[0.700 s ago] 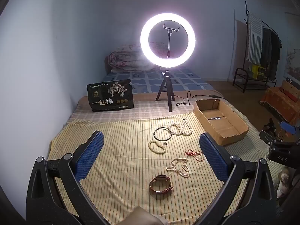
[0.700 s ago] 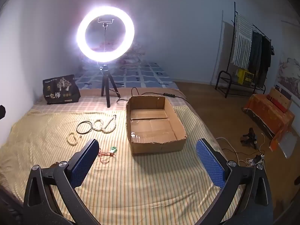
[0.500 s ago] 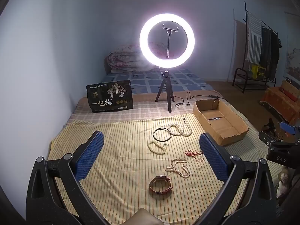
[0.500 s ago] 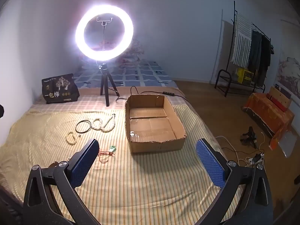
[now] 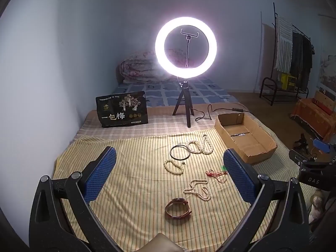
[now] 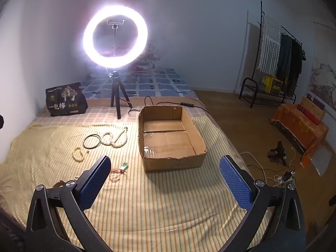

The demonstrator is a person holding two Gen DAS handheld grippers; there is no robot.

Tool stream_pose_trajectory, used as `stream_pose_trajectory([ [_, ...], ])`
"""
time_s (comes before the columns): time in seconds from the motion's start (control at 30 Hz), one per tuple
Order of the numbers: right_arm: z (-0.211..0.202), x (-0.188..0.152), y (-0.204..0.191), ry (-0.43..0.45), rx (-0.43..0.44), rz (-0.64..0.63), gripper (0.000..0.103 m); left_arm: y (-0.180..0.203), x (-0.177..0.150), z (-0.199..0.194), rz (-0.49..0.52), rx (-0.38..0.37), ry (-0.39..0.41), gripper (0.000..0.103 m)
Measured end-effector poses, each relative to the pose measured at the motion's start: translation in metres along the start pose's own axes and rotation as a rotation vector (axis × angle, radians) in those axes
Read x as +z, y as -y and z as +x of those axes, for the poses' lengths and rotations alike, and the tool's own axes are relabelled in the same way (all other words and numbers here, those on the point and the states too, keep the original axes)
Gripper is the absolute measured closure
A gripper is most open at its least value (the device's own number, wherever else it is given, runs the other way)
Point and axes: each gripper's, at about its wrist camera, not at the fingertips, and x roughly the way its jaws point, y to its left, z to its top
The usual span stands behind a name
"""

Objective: Organize jewelry

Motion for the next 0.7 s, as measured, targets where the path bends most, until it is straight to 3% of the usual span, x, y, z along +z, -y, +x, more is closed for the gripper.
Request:
stream_pose_trajectory([
  [0.7,0.0022,0.0007,0.001,-0.013,0.004,0.008,0.001,0.0039,0.0022,-0.0019,0.003,-0.001,0.009,0.0],
])
